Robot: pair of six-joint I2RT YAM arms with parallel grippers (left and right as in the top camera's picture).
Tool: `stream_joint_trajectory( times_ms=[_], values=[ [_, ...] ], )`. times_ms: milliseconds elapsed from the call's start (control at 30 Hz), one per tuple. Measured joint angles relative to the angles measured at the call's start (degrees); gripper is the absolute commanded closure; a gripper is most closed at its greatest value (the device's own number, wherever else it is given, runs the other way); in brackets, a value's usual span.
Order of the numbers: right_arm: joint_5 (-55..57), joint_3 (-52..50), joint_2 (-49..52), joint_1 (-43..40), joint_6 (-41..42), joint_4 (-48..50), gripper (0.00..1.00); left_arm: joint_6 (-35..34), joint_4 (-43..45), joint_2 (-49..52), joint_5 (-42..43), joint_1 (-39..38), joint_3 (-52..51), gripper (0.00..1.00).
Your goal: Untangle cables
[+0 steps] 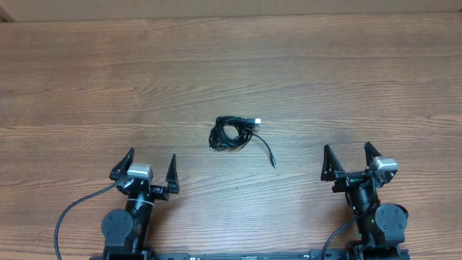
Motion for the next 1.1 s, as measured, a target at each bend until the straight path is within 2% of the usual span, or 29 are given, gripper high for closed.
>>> stream_joint_trajectory(
  times_ms=[233,667,833,1100],
  values=[
    [-0.1,0.0,0.0,0.0,0.0,-0.4,0.0,0.0,-1.3,0.0,0.0,0.0,0.4,0.0],
    [0.2,1.3,0.0,0.0,0.0,-6.0,0.0,-0.5,-11.7,1.2,0.0,0.0,7.2,0.0],
    [0.2,3.6,0.0,0.0,0.0,-9.8,0.0,-1.0,-13.1,6.8,0.0,0.0,10.9,0.01],
    [0.3,7.0,2.4,0.0,0.0,-13.8,0.0,-3.2,-15.4,23.0,0.0,0.0,18.4,0.0]
  ],
)
